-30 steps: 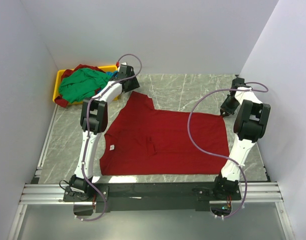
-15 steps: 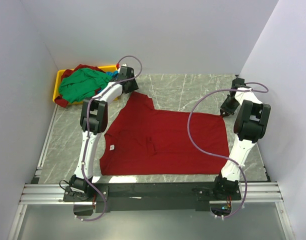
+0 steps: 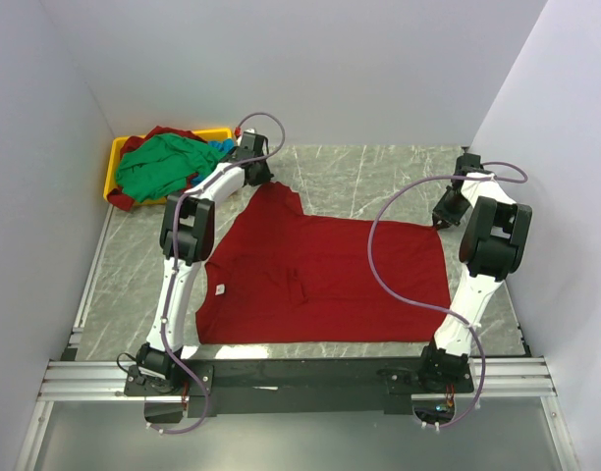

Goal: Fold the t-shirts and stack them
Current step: Fold the tshirt

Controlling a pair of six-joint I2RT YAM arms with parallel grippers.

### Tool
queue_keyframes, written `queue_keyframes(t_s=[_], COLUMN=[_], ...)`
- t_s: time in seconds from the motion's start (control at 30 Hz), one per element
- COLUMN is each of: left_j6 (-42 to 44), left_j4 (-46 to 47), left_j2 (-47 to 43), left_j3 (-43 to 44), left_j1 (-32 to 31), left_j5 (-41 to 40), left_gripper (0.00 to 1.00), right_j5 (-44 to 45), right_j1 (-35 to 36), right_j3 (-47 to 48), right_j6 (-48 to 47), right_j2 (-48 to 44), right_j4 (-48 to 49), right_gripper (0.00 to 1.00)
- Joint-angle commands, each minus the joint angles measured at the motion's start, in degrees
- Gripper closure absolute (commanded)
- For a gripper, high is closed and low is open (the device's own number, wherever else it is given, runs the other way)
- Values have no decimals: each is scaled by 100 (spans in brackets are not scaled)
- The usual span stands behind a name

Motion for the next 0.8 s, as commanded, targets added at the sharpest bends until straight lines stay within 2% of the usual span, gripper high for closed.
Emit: queue_keyframes(t_s=[0.0,0.1,0.4,0.47,0.6,0.77], left_j6=[53,53,167,184,141,184], left_j4=[-305,-348,-200,-33,257,399], left_j2=[-107,-99,-484,-616,-933,-855], left_j3=[-51,-34,-7,-42,-200,-53], left_j1=[-31,-31,4,48,259,400], left_j5=[8,-37,-292,-213,59,561], left_gripper=[93,100,100,99,100,100], right_j5=[21,21,-137,-137,-172,-173], right_j1=[-20,-3,50,50,59,68], right_j3=[-32,12,205,284,644,1328], right_j6=[-16,-42,-7,28,28,-25], right_j2=[-185,-176,-185,-202,-185,-1], right_j4=[47,21,-102,-155,-269,-515], right_gripper=[86,88,96,100,100,100])
